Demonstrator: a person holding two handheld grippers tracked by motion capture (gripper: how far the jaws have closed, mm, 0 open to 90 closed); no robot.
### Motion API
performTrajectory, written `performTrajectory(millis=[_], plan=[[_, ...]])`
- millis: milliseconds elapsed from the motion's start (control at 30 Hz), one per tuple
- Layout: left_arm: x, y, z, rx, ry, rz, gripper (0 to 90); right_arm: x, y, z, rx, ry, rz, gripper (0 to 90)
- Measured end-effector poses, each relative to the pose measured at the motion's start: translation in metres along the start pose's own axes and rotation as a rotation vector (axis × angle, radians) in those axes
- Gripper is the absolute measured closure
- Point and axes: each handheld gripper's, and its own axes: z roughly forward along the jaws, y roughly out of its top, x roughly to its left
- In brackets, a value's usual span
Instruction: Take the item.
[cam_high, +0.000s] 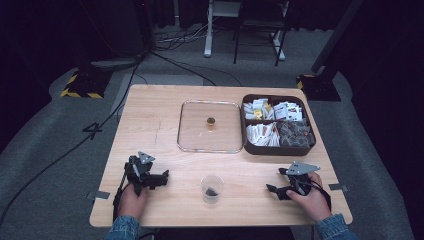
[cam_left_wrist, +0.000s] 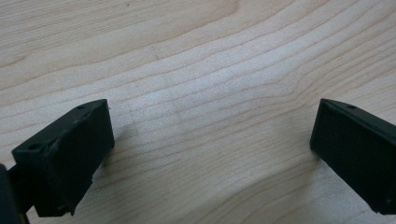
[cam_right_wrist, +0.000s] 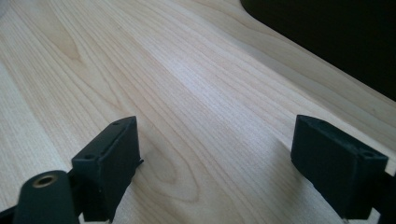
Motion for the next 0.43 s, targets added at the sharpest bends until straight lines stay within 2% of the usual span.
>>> performTrajectory(millis=[433], plan=[[0.0000,0.0000,0.0000,0.000,0.000,0.000,0.0,0.0013,0.0004,0.0009,0.005,-0.004,-0.006,13.2]])
